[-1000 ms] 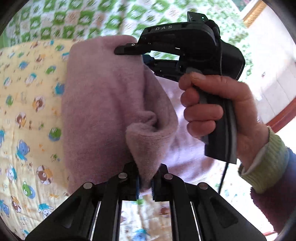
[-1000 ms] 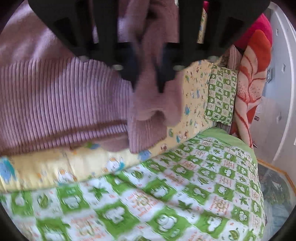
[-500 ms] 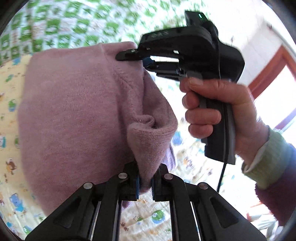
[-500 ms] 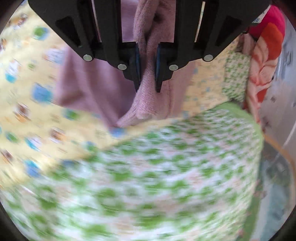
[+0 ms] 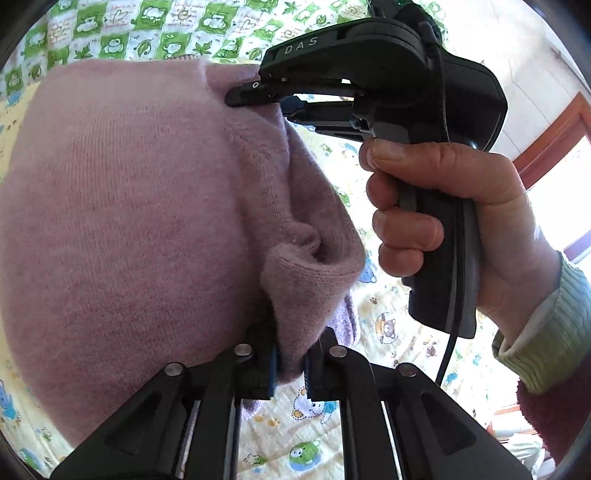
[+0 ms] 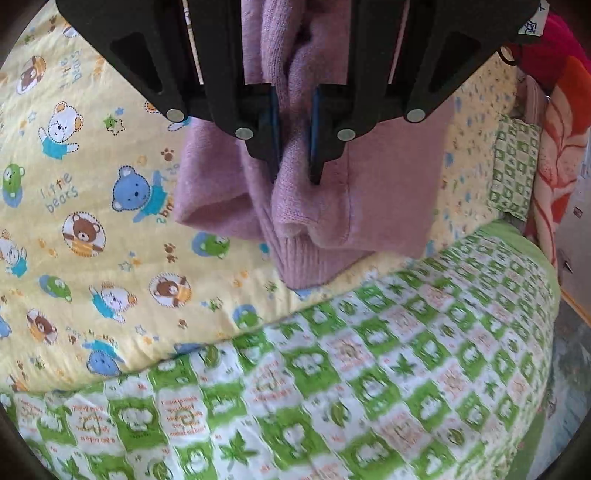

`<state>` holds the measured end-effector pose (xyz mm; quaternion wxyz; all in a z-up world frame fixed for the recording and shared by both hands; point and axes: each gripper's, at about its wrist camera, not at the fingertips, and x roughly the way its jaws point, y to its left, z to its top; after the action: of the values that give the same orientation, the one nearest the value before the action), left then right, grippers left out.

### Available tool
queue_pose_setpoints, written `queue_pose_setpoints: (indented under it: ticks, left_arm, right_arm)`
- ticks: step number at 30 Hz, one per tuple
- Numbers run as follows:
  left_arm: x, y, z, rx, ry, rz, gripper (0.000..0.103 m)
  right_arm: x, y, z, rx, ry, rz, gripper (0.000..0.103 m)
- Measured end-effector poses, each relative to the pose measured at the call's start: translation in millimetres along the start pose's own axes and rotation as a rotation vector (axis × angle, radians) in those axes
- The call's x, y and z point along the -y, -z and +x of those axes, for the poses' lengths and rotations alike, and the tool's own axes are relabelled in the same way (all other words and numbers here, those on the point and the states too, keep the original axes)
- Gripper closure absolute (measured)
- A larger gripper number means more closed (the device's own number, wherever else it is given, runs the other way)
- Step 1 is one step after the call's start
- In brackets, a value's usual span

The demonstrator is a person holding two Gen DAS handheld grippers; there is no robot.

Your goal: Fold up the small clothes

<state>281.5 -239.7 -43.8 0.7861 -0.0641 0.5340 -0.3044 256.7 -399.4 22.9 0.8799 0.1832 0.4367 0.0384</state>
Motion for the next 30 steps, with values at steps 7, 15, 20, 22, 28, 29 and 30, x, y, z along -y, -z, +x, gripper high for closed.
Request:
queue_pose_setpoints:
  ticks: [7,15,20,22,28,29,30]
  left_arm:
    - [0.3,9.2,-16.4,-0.032,0.051,0.012,0.062]
    - [-55.2,40.3,-75.5,0.008,-0.01,-0.075,0.053]
    - [-105.7,58.4,-95.2,0.035,-0.067,-0.261,0.049]
    - [-124.5,59.5,-108.4,0.037,-0.044,-0.333,0.049]
    - [-137.6,33.2,-100.8,0.049,-0.045,-0.369,0.042]
    - [-134.9,33.2,-98.7,0.044,-0.045,-0.366,0.042]
    - [-134.1,29.7,-92.1,0.037,-0.049,-0.361,0.042]
  right_arm:
    - [3.9,14.9,-33.7,0.05,0.061,0.058,0.058]
    - [-20.6,67.7,-81.9,0.069,-0.016,0.037,0.058]
    - [-27.4,94.6,-67.3,-0.003,0.001,0.004,0.058]
    - [-23.0,99.7,-56.4,-0.027,0.019,0.017,0.058]
    - [-16.5,107.6,-49.7,-0.02,0.006,0.055,0.058]
    - [-17.3,107.6,-50.1,-0.024,0.007,0.046,0.063]
    - [-19.5,106.4,-50.1,-0.034,0.0,0.036,0.084]
